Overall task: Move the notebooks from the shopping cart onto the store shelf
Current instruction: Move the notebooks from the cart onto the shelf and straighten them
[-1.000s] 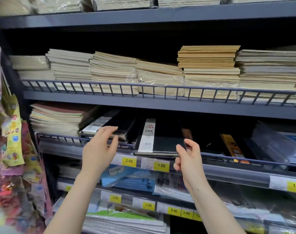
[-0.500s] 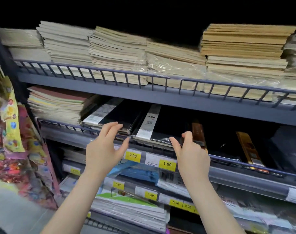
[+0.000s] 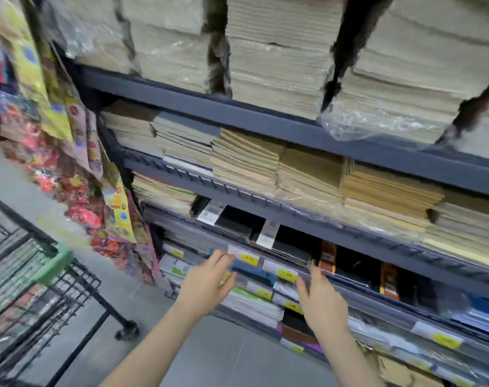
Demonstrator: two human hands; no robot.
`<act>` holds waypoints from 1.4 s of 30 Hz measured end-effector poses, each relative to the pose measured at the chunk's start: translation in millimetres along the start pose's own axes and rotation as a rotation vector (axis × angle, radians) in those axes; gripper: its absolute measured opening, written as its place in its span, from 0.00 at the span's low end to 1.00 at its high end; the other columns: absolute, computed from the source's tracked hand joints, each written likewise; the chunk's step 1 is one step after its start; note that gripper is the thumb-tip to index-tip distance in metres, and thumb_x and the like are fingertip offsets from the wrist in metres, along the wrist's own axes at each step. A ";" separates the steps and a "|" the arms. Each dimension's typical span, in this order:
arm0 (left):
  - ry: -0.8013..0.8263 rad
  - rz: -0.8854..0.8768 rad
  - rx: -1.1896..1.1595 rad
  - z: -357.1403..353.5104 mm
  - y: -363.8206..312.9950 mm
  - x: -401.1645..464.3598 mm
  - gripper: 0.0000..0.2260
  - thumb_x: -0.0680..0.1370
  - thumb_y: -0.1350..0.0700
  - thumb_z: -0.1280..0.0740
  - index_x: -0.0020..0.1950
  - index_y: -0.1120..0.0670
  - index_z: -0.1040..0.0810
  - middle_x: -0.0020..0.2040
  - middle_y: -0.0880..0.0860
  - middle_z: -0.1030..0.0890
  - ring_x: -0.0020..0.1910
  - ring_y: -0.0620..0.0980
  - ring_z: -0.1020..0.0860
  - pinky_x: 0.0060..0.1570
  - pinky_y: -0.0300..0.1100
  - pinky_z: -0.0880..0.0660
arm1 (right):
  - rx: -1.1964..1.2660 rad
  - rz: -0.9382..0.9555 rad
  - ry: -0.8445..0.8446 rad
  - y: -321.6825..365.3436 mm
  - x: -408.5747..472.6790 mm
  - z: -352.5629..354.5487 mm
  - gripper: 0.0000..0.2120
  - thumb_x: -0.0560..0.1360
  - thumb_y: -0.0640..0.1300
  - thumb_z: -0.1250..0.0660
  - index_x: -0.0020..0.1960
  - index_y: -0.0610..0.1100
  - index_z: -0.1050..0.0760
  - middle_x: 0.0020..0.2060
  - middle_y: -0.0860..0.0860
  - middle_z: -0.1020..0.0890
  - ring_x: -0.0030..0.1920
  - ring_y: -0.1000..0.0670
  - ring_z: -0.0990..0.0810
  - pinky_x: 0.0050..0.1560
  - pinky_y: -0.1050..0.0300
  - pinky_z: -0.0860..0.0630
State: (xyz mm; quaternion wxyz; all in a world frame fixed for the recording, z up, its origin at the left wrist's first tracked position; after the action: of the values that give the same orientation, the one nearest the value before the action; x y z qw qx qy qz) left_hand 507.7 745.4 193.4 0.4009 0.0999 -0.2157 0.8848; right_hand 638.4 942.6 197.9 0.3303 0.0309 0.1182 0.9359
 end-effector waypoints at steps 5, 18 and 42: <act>0.130 0.060 0.043 87.3 -18.6 -66.8 0.10 0.69 0.46 0.41 0.48 0.46 0.30 0.46 0.44 0.29 0.27 0.47 0.23 0.18 0.38 0.32 | -0.006 0.124 0.214 34.3 -51.3 56.7 0.15 0.78 0.51 0.46 0.61 0.46 0.31 0.56 0.47 0.21 0.54 0.43 0.21 0.48 0.51 0.26; 0.215 0.480 -0.177 219.6 30.5 -208.9 0.12 0.75 0.43 0.40 0.56 0.43 0.32 0.47 0.40 0.25 0.47 0.45 0.23 0.41 0.38 0.32 | 0.143 0.421 0.498 174.3 -162.2 63.2 0.09 0.75 0.46 0.41 0.50 0.47 0.23 0.50 0.46 0.18 0.53 0.44 0.22 0.44 0.55 0.31; 0.216 0.638 -0.347 360.3 327.6 -335.3 0.07 0.76 0.52 0.35 0.54 0.47 0.27 0.44 0.43 0.21 0.38 0.38 0.23 0.38 0.32 0.28 | 0.452 0.031 0.610 426.1 -264.9 -51.3 0.06 0.75 0.41 0.39 0.45 0.50 0.24 0.37 0.54 0.24 0.41 0.51 0.25 0.45 0.51 0.24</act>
State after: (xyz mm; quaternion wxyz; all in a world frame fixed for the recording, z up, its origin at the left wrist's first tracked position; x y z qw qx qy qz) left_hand 483.5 163.8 296.8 0.1368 -0.1356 -0.3390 0.9209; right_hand 577.7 445.4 256.5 0.2507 -0.1751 0.4141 0.8573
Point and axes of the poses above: each hand's wrist, its own x-axis towards the middle knuckle, its own z-axis out of the back of the hand, y = z × x, the point moved 3 cm from there along x, towards the middle knuckle
